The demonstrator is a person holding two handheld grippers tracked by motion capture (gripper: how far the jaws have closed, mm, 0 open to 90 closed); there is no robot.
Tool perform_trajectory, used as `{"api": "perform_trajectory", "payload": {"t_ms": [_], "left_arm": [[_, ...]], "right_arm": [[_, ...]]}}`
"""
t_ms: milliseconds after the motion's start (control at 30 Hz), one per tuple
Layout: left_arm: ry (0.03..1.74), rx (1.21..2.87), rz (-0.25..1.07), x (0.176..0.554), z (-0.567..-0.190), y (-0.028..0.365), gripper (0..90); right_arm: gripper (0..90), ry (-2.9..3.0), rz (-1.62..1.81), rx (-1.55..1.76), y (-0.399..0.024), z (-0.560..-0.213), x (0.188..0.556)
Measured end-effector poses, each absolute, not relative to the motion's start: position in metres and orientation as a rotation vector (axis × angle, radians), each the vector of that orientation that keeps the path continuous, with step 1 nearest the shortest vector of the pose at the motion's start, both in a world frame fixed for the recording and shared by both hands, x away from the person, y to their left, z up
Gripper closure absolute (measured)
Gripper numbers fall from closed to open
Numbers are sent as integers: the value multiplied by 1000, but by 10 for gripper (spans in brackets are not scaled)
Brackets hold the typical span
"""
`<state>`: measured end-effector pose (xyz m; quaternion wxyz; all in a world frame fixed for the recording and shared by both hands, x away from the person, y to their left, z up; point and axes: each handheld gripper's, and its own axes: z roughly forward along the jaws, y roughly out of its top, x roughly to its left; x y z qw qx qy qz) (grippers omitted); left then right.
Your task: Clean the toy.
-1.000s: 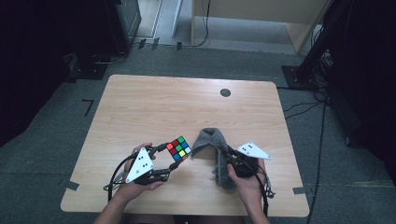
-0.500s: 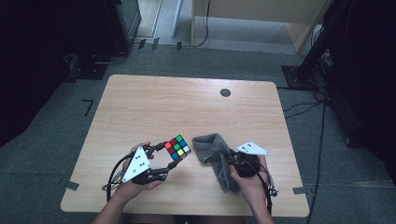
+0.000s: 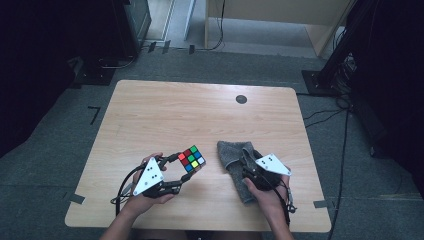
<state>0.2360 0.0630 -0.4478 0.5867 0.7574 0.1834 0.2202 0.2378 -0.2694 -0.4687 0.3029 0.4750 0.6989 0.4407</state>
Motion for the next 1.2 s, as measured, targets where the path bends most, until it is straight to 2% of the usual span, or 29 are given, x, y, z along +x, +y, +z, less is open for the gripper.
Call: {"api": "perform_trajectory", "payload": {"t_ms": [67,367,667,767,833,900,933,1067,1200], "left_arm": [[424,1768,514,235,-448,62,348],[418,1778,505,235,-450,59,348],[418,1789,496,235,-453,58,348],[420,1795,494,236,-454,58,348],[423,1798,493,236,-454,59,348],[423,1801,490,236,-455,58,348],[423,1801,489,236,-455,57,348],[419,1825,506,235,-456,53,348],[417,1866,529,235,-460,49,348]], "right_arm": [[383,1911,1146,1301,-265,-477,244],[272,1912,1010,1501,-264,-516,267],[292,1973,892,1507,-256,-522,271],[402,1986,908,1500,-258,-521,269],[593,1978,914,1488,-262,-520,266],[748,1966,914,1475,-265,-521,263],[795,1958,910,1471,-266,-521,262],[837,1931,1022,1481,-267,-515,256],[836,1848,1258,1302,-248,-474,235]]}}
